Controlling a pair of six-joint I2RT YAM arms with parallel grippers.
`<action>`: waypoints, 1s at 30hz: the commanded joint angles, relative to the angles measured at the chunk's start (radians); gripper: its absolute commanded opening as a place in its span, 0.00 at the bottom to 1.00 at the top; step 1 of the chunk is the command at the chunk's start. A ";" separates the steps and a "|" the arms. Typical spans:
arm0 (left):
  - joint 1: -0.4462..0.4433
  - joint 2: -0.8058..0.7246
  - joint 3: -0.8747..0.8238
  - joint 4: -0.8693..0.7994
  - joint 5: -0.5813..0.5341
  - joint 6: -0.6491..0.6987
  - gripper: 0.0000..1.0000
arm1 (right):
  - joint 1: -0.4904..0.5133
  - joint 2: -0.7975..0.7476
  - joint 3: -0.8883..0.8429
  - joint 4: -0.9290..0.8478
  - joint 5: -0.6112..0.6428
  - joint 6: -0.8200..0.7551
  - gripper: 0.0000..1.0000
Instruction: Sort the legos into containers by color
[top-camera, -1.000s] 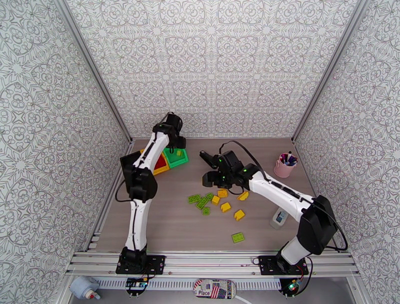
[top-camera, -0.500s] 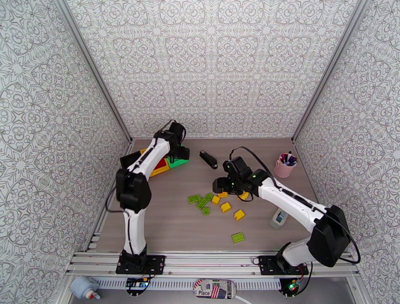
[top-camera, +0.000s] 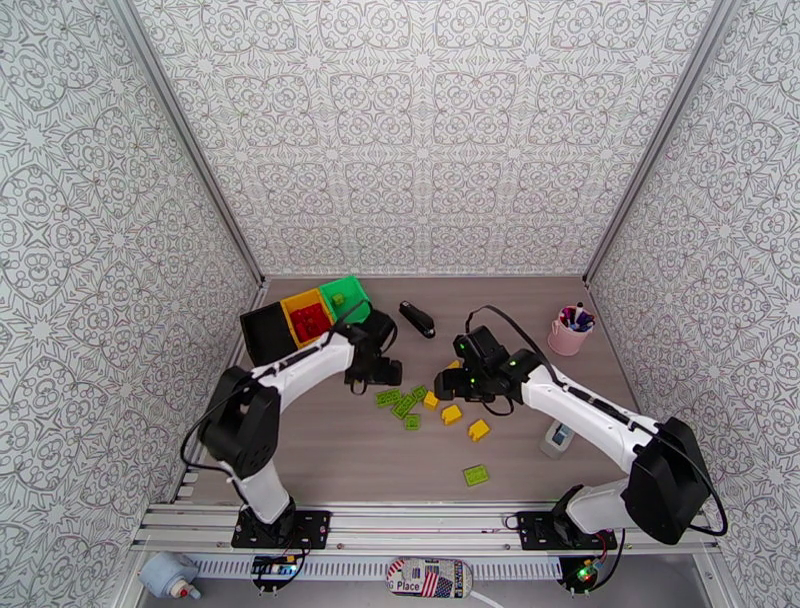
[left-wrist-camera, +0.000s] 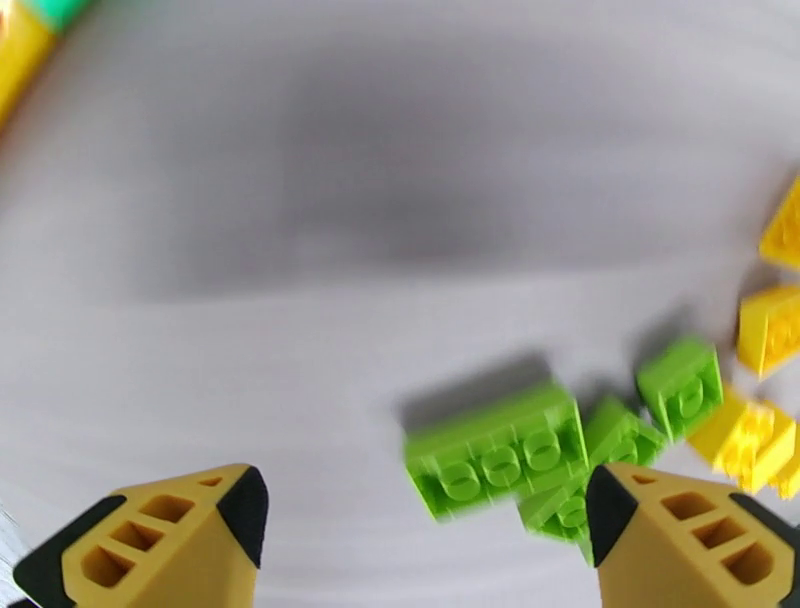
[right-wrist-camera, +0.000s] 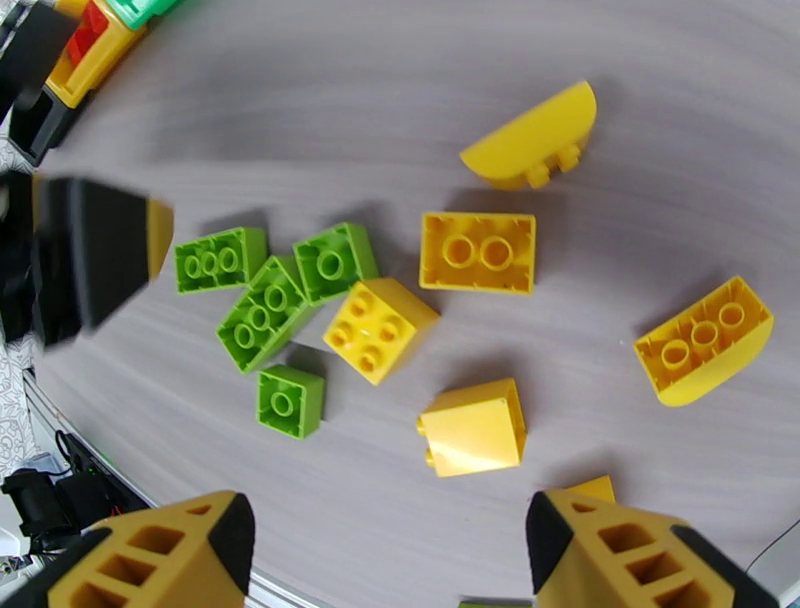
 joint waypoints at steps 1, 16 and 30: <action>-0.040 -0.077 -0.087 0.144 0.095 -0.206 0.91 | -0.006 -0.007 -0.014 0.007 0.009 -0.012 0.76; -0.122 -0.144 -0.338 0.441 0.119 -0.519 0.93 | -0.006 -0.033 -0.040 0.019 0.017 -0.005 0.77; -0.073 0.005 -0.204 0.448 0.039 -0.448 0.93 | -0.006 -0.062 -0.056 0.017 0.028 -0.001 0.77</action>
